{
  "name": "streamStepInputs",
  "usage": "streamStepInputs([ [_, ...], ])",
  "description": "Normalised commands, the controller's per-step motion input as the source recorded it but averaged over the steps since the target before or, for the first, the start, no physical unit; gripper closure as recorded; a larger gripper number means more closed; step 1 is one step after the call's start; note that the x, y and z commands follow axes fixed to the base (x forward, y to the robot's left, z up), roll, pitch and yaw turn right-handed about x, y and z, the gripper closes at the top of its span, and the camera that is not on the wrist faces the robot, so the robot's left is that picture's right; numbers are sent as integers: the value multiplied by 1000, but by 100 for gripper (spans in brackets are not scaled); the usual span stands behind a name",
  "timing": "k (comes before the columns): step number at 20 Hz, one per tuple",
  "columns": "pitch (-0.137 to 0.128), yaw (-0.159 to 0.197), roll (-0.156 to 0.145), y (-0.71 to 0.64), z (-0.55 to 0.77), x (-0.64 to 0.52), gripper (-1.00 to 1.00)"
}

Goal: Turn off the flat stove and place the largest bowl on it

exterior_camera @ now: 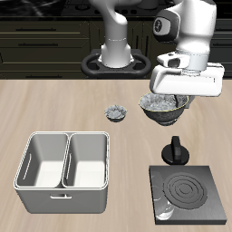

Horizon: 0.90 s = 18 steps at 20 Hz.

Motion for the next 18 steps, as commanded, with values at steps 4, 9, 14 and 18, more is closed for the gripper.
streamStepInputs([
  [4, -8, 18, 20, 170, 77, 156, 100],
  [9, 7, 7, 18, 175, 61, 194, 100],
  [14, -14, -9, 2, 64, 56, 154, 100],
  [18, -24, 4, -7, 18, 73, 214, 100],
])
